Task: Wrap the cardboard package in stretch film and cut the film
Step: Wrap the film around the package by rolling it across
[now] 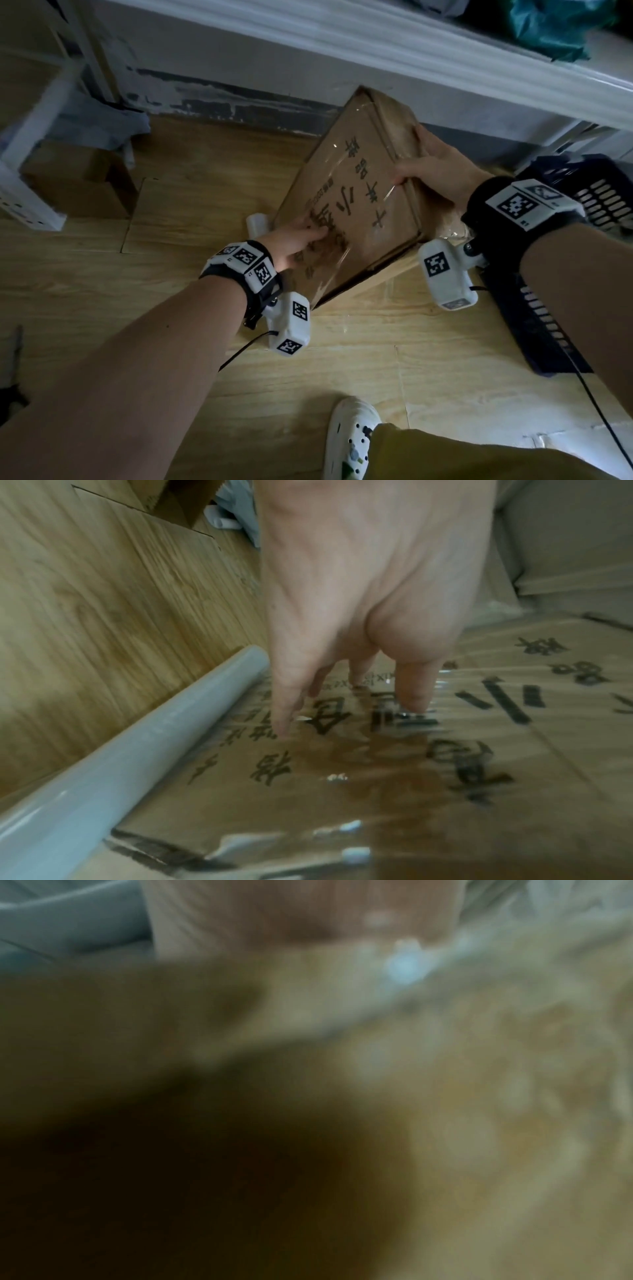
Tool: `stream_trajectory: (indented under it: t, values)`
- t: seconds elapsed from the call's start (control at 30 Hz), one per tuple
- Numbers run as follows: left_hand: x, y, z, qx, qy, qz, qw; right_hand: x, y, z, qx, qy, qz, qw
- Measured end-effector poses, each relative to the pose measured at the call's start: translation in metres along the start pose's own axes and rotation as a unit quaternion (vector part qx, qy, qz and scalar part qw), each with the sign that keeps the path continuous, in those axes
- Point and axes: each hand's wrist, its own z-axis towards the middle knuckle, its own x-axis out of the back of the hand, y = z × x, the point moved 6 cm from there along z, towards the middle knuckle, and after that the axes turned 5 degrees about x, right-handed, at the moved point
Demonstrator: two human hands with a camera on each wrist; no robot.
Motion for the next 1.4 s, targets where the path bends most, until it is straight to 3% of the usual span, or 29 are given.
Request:
stream_trajectory:
  t: [0.07, 0.17, 0.27, 0.5, 0.77, 1.1, 1.27, 1.4]
  values:
    - [0.009, -0.003, 0.005, -0.006, 0.026, -0.008, 1.0, 0.004, 0.008, 0.005, -0.018, -0.013, -0.02, 1.0]
    - [0.034, -0.005, 0.011, -0.007, 0.13, 0.017, 0.991, 0.008, 0.021, 0.013, -0.044, -0.037, -0.033, 0.998]
    - [0.05, -0.019, 0.022, 0.039, 0.172, 0.067, 0.982, 0.008, 0.029, 0.017, -0.053, -0.052, -0.028, 0.997]
    - [0.05, -0.071, 0.029, 0.151, 0.165, 0.097, 0.97, 0.024, 0.05, 0.026, -0.034, 0.006, 0.015, 0.999]
    - [0.046, -0.107, 0.035, 0.203, 0.141, 0.122, 0.961, 0.036, 0.072, 0.037, -0.046, 0.046, 0.068, 0.996]
    - [0.071, -0.15, 0.061, 0.212, 0.178, -0.018, 0.961, 0.035, 0.069, 0.044, -0.074, 0.072, 0.102, 0.989]
    - [0.09, -0.149, 0.07, 0.214, 0.228, 0.051, 0.948, 0.036, 0.049, 0.048, -0.063, 0.095, 0.134, 0.984]
    - [0.105, -0.121, 0.054, 0.167, 0.288, 0.133, 0.933, 0.036, 0.042, 0.037, -0.07, 0.083, 0.168, 0.98]
